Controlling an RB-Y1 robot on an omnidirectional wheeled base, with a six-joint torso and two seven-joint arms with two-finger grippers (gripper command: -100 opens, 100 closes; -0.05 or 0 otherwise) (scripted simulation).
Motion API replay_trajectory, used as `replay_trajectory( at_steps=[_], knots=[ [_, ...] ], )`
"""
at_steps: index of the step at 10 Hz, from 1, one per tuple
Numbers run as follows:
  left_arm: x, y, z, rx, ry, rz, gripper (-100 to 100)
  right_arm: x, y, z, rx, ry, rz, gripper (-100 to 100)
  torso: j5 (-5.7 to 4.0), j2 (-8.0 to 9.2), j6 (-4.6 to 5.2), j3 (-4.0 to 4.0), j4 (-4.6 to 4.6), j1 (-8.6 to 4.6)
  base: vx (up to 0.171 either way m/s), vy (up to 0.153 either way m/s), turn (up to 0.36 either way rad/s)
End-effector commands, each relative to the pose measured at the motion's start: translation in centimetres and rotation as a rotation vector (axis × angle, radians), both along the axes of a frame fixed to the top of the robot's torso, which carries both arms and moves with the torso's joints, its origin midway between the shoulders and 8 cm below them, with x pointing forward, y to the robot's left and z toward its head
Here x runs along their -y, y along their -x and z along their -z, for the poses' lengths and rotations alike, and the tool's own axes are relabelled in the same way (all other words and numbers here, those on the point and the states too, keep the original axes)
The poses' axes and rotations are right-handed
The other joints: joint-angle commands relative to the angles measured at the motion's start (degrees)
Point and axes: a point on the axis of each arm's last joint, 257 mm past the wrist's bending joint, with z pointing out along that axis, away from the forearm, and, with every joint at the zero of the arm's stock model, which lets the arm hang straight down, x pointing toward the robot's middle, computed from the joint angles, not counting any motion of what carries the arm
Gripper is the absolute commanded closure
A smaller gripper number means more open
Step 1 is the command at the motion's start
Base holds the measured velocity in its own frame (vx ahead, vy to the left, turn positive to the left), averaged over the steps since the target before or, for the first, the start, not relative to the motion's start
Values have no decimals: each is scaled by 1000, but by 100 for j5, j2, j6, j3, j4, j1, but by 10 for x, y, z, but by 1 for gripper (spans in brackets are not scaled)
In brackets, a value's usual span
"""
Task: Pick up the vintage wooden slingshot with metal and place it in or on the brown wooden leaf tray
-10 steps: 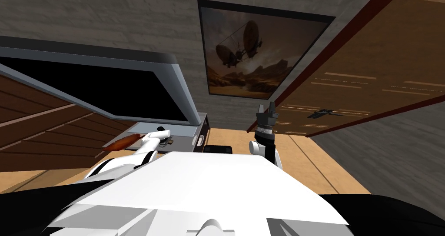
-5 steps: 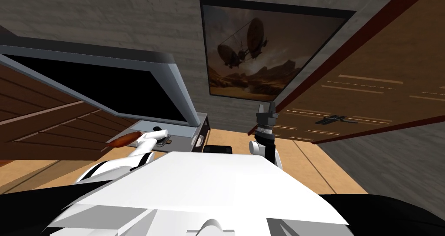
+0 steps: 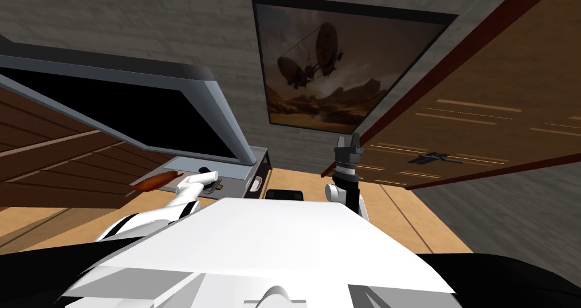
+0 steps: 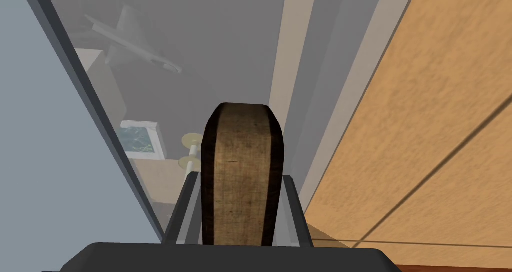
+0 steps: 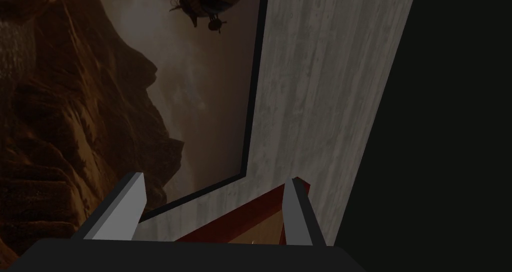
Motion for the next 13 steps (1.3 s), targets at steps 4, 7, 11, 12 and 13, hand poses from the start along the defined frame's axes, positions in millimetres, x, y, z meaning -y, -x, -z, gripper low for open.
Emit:
replay_trajectory(
  at_steps=[4,7,11,12,13],
  knots=[
    [0,25,8,-11,8,-35,100,0,0,0,0,0,0,0,26,24,-6,8,-6,16,-43,-236,-30],
    [-14,31,-2,-2,5,-84,100,0,0,0,0,0,0,0,34,82,-10,40,4,87,-192,-31,-154],
    [-32,21,-22,24,-1,-127,100,0,0,0,0,1,0,0,51,89,-13,48,14,197,-184,186,-114],
    [-36,17,-28,34,-2,-137,100,0,0,0,0,1,0,0,52,91,-15,51,17,217,-196,305,-127],
    [-41,12,-35,45,-3,-146,100,0,0,0,0,1,0,0,54,92,-13,53,20,239,-226,281,-125]
  ],
)
